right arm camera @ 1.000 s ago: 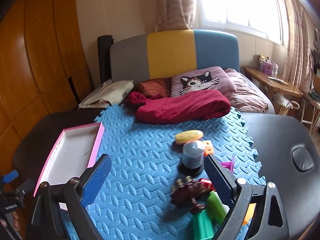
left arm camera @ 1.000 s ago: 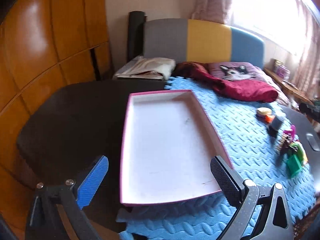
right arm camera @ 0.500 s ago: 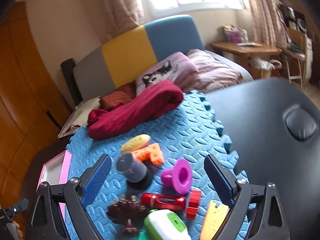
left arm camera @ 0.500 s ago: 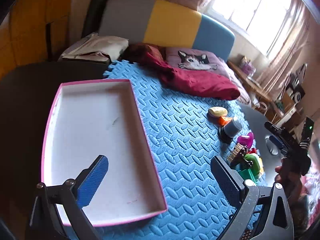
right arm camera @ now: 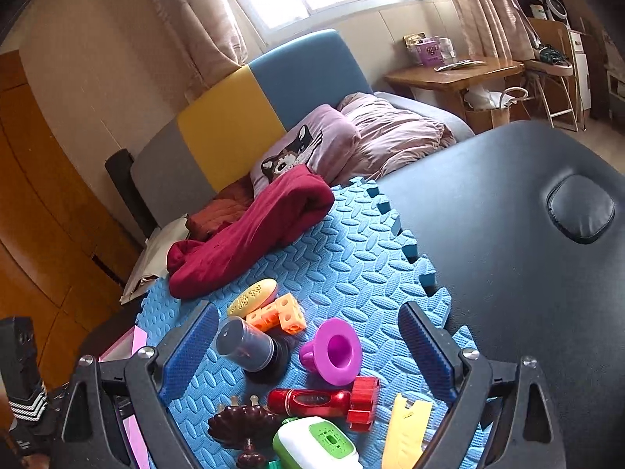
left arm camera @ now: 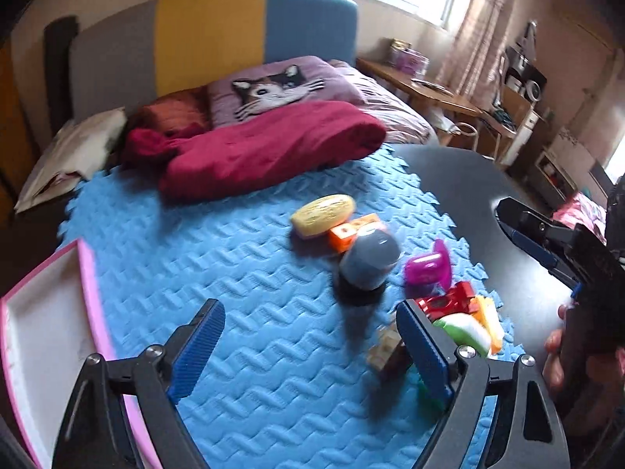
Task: Organize rigid objects
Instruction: 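Grasp the grey-lidded cylinder with the left gripper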
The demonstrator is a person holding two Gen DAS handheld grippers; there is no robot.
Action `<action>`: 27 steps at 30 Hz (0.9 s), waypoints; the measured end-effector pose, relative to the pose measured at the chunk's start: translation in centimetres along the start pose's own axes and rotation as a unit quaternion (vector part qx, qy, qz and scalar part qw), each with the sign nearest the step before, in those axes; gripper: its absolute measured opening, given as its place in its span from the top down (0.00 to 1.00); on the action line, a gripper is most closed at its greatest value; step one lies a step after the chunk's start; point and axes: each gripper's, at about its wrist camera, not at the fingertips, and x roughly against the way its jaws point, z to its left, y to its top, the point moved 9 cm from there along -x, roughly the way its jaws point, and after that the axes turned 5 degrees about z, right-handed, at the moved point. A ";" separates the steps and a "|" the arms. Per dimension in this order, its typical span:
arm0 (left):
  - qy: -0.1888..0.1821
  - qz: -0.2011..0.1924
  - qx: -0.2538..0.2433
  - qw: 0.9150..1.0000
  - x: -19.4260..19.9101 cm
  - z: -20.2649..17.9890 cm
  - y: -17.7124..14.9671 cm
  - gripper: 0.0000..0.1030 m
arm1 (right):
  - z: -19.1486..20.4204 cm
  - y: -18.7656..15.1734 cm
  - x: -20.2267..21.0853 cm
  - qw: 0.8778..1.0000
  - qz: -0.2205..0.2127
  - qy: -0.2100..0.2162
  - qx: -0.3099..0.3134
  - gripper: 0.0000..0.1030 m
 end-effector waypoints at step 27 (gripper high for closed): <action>0.010 -0.025 0.044 0.999 -0.5 4.5 -0.8 0.58 | 4.1 -3.5 -3.1 0.991 0.101 0.064 0.067 0.18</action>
